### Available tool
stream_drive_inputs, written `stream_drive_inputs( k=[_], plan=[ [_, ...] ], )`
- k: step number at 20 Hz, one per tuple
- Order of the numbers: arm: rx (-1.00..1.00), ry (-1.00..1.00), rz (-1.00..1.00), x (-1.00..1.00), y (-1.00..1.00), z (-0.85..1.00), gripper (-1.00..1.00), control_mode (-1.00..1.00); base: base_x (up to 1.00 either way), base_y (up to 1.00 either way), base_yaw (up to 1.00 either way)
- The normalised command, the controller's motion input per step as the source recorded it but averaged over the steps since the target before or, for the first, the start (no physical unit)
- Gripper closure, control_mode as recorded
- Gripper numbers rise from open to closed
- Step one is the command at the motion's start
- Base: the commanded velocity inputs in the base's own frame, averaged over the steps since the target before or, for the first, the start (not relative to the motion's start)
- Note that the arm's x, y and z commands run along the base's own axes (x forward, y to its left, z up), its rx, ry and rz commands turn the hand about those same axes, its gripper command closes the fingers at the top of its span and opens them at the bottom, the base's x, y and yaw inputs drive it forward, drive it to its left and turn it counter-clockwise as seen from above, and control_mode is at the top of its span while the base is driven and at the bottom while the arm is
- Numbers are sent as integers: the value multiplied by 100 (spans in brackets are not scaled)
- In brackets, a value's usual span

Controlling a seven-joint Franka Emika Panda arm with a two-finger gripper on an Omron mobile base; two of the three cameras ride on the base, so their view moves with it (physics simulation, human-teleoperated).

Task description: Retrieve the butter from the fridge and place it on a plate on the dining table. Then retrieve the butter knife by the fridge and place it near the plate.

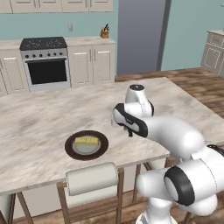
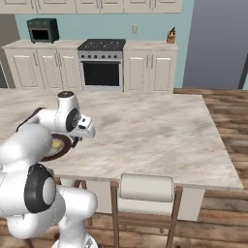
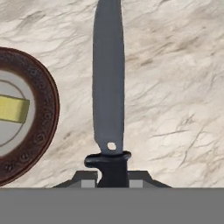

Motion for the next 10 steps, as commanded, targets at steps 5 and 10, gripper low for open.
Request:
stream_drive_inputs(
  k=[5, 10],
  plan=[
    [0, 0, 0, 9, 0, -21, 100, -100, 0, 0, 0],
    [0, 1, 0, 7, 2, -27, 100, -100, 0, 0, 0]
  ],
)
